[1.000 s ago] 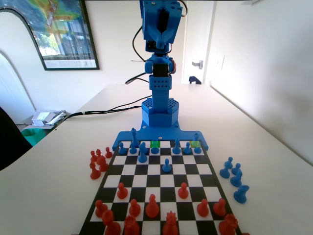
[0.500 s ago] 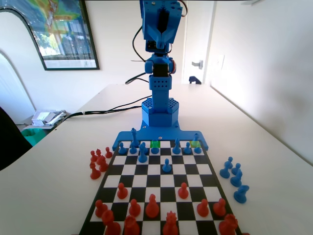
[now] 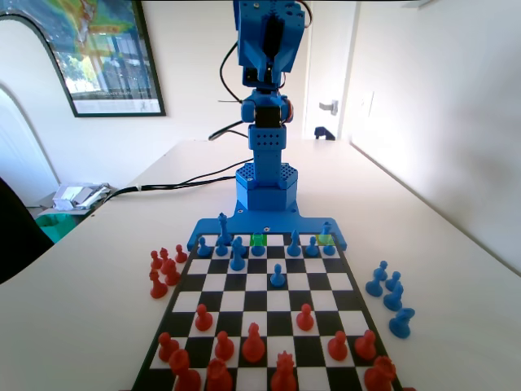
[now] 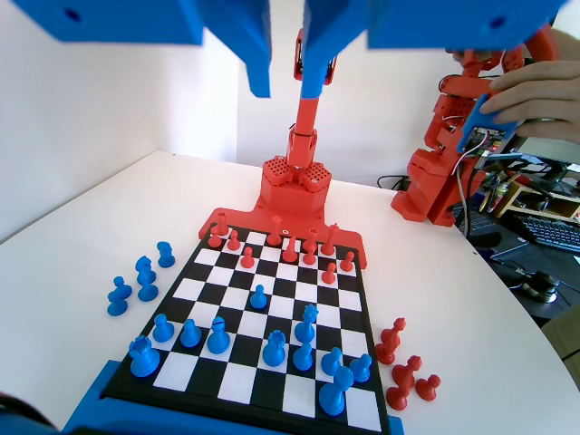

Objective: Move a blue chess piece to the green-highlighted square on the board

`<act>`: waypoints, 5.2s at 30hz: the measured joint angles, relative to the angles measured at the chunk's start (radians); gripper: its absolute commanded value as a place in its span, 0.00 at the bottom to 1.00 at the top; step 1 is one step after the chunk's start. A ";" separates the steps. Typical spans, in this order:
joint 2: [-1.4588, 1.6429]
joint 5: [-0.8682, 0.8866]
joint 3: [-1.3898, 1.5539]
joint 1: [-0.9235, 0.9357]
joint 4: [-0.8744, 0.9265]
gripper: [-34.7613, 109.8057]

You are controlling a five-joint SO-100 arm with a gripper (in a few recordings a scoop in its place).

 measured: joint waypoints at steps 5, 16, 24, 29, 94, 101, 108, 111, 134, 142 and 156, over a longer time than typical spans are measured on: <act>0.000 -0.002 0.000 -0.003 0.000 0.26; -0.265 0.008 -0.281 -0.104 0.081 0.25; -0.531 0.003 -0.416 -0.202 0.127 0.25; -0.664 -0.055 -0.416 -0.233 0.127 0.25; -1.058 -0.657 0.295 -0.560 -0.595 0.32; -1.100 -0.657 0.347 -0.578 -0.673 0.32; -1.152 -0.657 0.365 -0.577 -0.755 0.32; -1.180 -0.657 0.365 -0.577 -0.772 0.32; -1.232 -0.644 0.399 -0.614 -0.871 0.32; -1.259 -0.655 0.399 -0.603 -0.894 0.32; -1.292 -0.657 0.431 -0.603 -0.954 0.32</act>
